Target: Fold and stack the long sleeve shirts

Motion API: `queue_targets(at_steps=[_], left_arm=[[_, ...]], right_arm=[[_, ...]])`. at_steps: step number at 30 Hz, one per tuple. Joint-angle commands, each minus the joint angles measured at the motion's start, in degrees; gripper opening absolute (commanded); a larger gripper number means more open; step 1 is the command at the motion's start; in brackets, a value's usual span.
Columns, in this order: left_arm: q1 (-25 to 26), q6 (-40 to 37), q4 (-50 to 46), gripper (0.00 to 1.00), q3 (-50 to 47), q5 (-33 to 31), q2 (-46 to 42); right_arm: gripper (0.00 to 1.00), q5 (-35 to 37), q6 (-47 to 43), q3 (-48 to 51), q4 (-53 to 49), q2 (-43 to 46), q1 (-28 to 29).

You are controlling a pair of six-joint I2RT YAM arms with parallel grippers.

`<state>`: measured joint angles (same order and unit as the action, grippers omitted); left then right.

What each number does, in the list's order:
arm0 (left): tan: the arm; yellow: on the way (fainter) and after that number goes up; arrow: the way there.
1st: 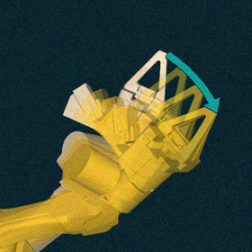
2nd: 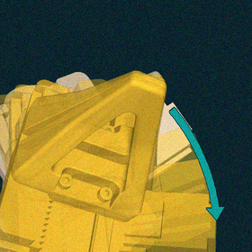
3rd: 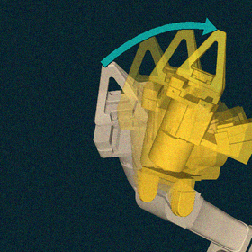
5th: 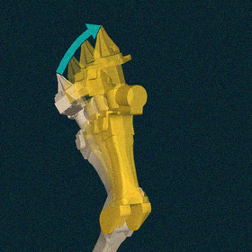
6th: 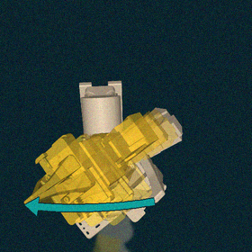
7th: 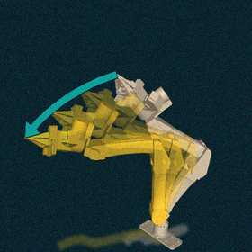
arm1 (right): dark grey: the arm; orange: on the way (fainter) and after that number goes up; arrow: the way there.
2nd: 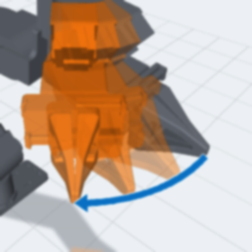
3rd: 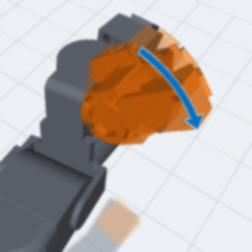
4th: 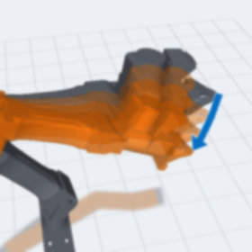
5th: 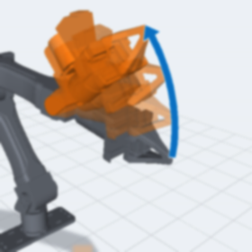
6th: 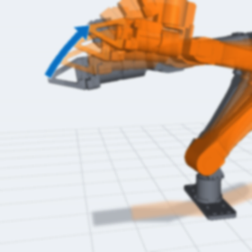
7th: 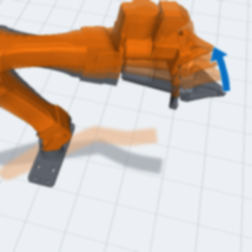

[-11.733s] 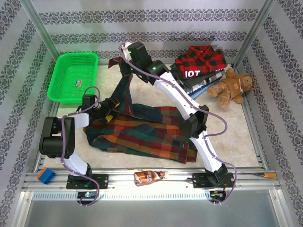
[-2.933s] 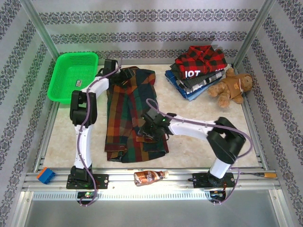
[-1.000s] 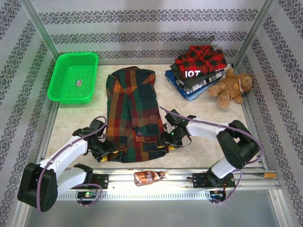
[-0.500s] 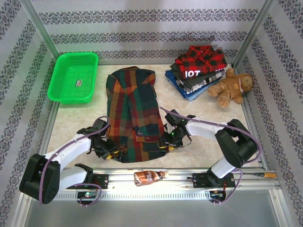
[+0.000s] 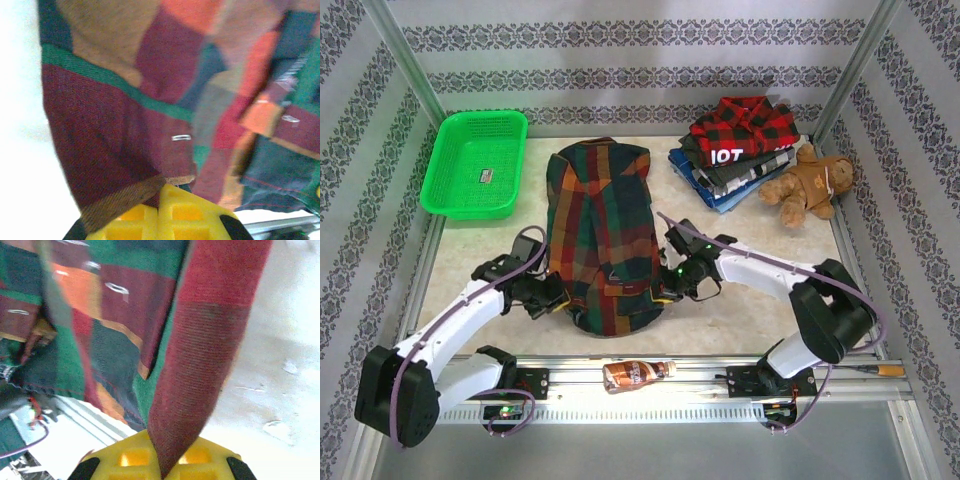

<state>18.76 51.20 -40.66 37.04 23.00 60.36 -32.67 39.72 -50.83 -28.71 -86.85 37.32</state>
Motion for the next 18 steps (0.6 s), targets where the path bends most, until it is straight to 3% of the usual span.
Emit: queue_targets(at_steps=[1,8,18], left_arm=[[0.4,-1.2,-1.1,0.0,5.1,-0.6,0.6],[-3.6,-1.1,5.4,0.0,12.2,1.5,4.9],[-11.2,-3.2,14.1,0.0,26.4,4.2,17.4]], right_arm=[[0.0,-1.7,1.6,-4.7,-1.2,2.7,-2.1],[0.0,-4.6,0.8,-11.8,-1.7,0.6,-7.2],[0.0,-7.5,-0.7,-25.2,-2.6,-9.1,-13.8]])
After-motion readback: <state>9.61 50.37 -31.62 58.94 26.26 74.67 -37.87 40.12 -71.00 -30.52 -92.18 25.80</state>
